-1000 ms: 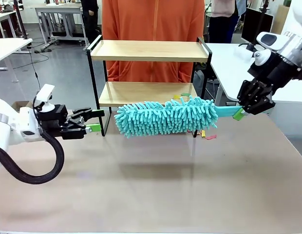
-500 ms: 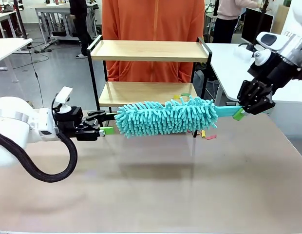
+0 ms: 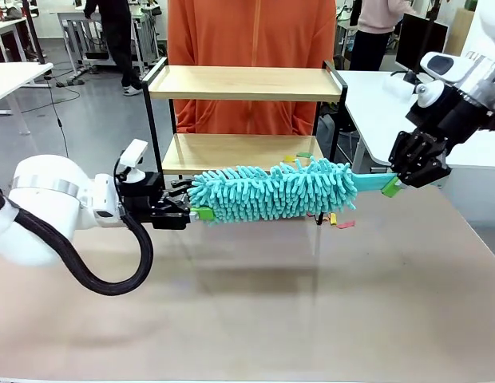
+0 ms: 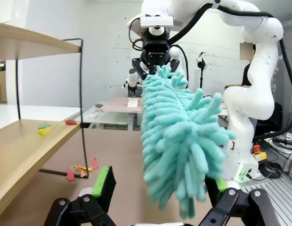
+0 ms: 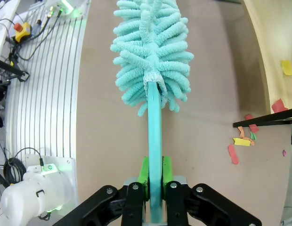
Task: Clean the shelf.
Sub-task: Hand the Duster back to the human.
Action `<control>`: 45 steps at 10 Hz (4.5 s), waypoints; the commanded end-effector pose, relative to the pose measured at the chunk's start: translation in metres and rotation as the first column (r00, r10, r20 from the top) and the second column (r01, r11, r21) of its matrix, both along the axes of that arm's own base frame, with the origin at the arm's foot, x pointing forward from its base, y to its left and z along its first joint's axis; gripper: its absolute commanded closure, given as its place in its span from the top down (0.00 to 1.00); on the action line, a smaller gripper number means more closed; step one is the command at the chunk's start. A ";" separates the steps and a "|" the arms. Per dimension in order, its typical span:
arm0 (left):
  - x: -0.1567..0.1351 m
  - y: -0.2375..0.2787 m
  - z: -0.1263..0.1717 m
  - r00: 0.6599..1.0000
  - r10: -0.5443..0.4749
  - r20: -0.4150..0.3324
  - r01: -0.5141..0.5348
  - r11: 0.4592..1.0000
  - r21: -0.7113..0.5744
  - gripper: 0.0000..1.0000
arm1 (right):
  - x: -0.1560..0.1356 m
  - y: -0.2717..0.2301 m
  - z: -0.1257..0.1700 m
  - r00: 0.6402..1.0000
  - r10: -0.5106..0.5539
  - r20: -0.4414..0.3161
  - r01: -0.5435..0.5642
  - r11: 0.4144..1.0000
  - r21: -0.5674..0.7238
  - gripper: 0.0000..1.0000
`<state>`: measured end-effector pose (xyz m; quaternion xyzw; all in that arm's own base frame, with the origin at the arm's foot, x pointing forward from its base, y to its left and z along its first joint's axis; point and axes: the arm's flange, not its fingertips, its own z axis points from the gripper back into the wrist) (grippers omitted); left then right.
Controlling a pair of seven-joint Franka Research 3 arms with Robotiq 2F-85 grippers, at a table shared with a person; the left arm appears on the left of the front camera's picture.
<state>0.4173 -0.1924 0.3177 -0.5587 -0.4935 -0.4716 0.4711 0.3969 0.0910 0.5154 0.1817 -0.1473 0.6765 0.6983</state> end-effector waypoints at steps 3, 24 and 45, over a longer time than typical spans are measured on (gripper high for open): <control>-0.002 -0.034 -0.005 0.999 -0.010 0.032 0.010 1.000 -0.001 1.00 | 0.000 0.001 0.003 1.000 -0.021 0.006 0.021 1.000 0.011 0.13; -0.010 -0.031 0.011 0.998 0.010 0.061 -0.007 0.998 -0.058 0.00 | 0.000 0.001 0.003 1.000 -0.021 0.006 0.021 1.000 0.011 0.13; -0.009 -0.029 0.009 0.999 -0.020 0.048 0.023 0.998 -0.057 0.00 | -0.071 -0.153 0.084 0.925 -0.379 0.016 0.312 0.785 0.535 1.00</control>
